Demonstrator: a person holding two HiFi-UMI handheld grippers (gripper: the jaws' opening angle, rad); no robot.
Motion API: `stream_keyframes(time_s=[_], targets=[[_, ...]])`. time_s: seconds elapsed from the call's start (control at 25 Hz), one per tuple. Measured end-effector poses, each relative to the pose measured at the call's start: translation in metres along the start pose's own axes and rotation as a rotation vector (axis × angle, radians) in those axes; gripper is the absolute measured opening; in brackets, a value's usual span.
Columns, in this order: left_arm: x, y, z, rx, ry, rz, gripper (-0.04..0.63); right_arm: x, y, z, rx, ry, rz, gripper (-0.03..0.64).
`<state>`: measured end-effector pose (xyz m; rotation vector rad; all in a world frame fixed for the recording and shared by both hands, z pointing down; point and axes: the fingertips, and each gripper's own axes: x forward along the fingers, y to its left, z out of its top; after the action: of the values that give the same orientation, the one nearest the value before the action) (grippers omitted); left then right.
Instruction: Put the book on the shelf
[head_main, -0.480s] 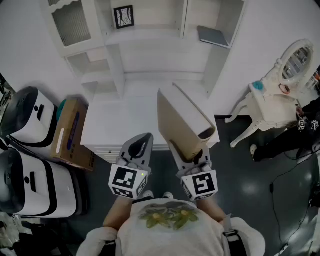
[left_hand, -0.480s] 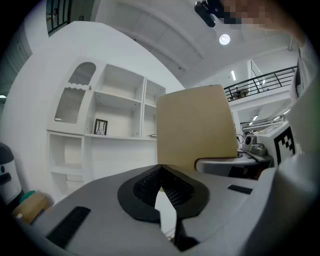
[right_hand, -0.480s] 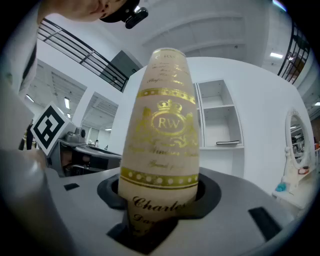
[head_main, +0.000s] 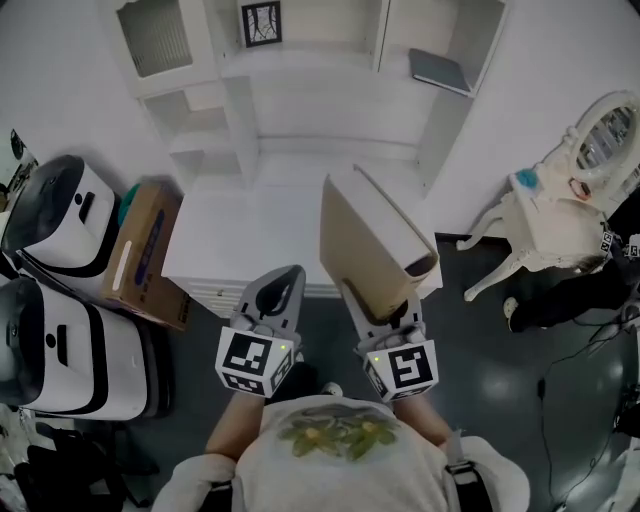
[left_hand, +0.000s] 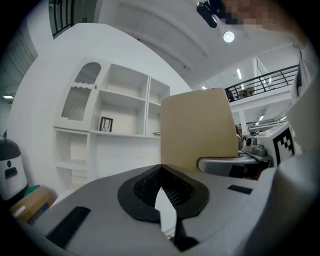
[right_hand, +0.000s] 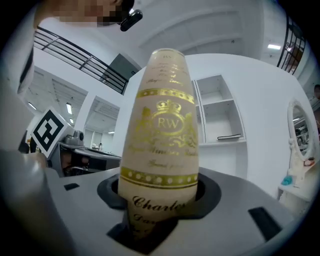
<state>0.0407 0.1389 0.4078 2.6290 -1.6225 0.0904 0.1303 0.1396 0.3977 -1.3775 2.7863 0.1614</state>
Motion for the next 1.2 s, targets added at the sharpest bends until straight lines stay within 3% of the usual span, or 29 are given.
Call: stream_keyframes(time_s=[0.48,1.2], targets=[[0.060,0.044,0.006,-0.019,-0.003,-0.054,0.028,0.062,-0.027,0.003,-0.009,-0.008,-0.031,0.239],[0.122,0.155,0.017,-0.026,-0.021,-0.090,0.028,0.190,-0.041,0.009,-0.043,-0.053,-0.085,0.239]])
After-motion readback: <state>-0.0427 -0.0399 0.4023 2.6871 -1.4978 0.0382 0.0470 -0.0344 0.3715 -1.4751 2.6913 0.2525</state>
